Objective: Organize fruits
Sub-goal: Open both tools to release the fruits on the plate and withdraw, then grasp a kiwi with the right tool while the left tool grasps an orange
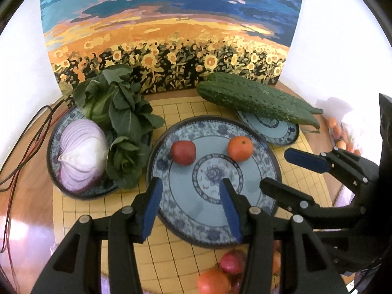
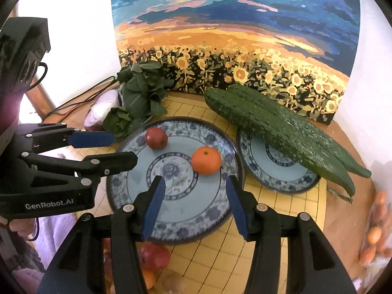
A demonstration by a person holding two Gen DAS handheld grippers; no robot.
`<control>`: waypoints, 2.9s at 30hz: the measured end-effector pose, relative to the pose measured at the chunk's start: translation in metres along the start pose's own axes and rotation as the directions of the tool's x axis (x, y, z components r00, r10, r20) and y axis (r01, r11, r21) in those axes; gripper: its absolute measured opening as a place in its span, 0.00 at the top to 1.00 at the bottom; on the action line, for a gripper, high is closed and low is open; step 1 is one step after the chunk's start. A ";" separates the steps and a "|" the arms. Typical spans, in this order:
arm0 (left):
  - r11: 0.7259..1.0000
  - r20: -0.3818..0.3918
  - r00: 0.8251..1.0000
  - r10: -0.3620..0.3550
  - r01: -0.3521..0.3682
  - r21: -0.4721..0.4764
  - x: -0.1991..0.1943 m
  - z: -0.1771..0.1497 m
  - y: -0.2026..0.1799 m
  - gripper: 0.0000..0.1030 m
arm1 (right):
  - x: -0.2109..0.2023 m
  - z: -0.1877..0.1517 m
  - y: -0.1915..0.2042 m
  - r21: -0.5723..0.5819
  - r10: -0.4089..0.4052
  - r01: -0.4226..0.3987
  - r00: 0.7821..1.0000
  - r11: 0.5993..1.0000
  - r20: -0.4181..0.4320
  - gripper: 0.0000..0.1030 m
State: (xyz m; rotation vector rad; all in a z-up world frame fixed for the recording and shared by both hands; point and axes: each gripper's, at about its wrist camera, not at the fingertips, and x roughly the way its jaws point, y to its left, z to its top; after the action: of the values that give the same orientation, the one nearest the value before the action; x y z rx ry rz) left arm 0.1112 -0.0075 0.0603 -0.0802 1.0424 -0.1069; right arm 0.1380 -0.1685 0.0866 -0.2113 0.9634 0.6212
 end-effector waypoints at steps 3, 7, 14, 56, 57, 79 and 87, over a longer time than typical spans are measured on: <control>1.000 -0.004 1.000 0.002 -0.002 -0.002 -0.007 -0.008 0.000 0.50 | -0.005 -0.005 0.003 0.005 -0.002 0.002 1.000 1.000 -0.002 0.49; 1.000 -0.010 1.000 0.004 -0.004 -0.005 -0.014 -0.017 -0.001 0.50 | -0.014 -0.013 0.006 0.017 -0.003 0.003 1.000 1.000 -0.001 0.49; 1.000 -0.019 1.000 0.011 -0.011 -0.006 -0.024 -0.033 -0.004 0.50 | -0.028 -0.030 0.009 0.035 -0.007 0.007 1.000 0.999 -0.001 0.49; 0.999 -0.107 0.994 -0.019 0.015 -0.031 -0.023 -0.092 -0.015 0.50 | -0.040 -0.101 -0.011 0.155 0.003 0.010 0.996 0.988 -0.084 0.49; 0.999 -0.107 0.994 -0.022 0.019 -0.032 -0.022 -0.092 -0.015 0.50 | -0.039 -0.102 -0.011 0.157 0.004 0.009 0.996 0.988 -0.085 0.49; 0.996 -0.116 0.990 -0.076 0.071 -0.049 -0.014 -0.092 -0.012 0.64 | -0.031 -0.097 -0.005 0.133 0.054 -0.039 0.992 0.990 -0.113 0.49; 0.996 -0.115 0.990 -0.083 0.078 -0.045 -0.016 -0.092 -0.011 0.65 | -0.029 -0.094 0.000 0.118 0.066 -0.053 0.992 0.992 -0.106 0.52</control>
State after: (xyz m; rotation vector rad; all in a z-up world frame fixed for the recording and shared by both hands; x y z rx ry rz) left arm 0.0227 -0.0183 0.0288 -0.1540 1.1589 -0.1653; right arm 0.0601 -0.2207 0.0571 -0.1151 1.1114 0.6117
